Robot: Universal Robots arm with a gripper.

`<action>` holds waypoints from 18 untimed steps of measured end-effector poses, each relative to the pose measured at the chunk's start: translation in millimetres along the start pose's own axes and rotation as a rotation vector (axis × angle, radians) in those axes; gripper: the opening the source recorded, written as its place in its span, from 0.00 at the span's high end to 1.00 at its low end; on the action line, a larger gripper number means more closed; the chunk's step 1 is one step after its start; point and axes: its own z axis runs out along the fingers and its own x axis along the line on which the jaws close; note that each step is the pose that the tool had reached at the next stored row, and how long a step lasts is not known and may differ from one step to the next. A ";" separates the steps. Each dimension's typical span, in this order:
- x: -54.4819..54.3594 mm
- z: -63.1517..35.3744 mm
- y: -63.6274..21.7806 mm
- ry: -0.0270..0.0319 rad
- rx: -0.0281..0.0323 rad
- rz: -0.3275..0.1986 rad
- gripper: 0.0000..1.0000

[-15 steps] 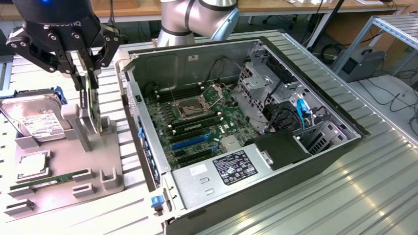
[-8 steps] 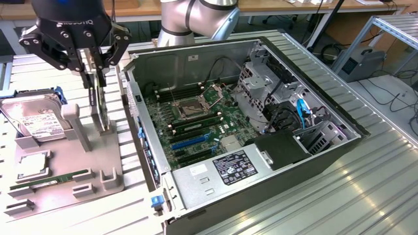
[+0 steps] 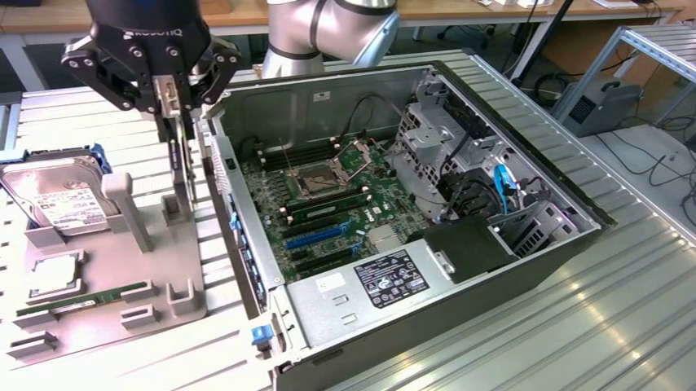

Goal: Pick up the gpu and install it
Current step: 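Pick up the gpu and move the gpu toward the slot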

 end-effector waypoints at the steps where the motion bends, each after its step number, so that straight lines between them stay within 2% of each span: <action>1: -2.4 -0.5 0.2 0.0021 0.0002 0.000 0.73; 9: -23.6 -4.2 2.0 0.0213 0.0014 0.001 0.73; 10: -26.6 -4.5 2.3 0.0245 0.0017 0.001 0.73; 11: -33.4 -5.1 2.8 0.0314 0.0020 0.001 0.73; 13: -39.2 -5.6 3.3 0.0375 0.0023 0.001 0.73; 14: -46.0 -6.2 3.8 0.0448 0.0029 0.002 0.73; 15: -55.2 -6.5 4.6 0.0558 0.0037 0.002 0.73; 16: -60.9 -6.6 5.0 0.0637 0.0043 0.002 0.73; 18: -74.6 -6.8 6.2 0.0837 0.0057 0.003 0.73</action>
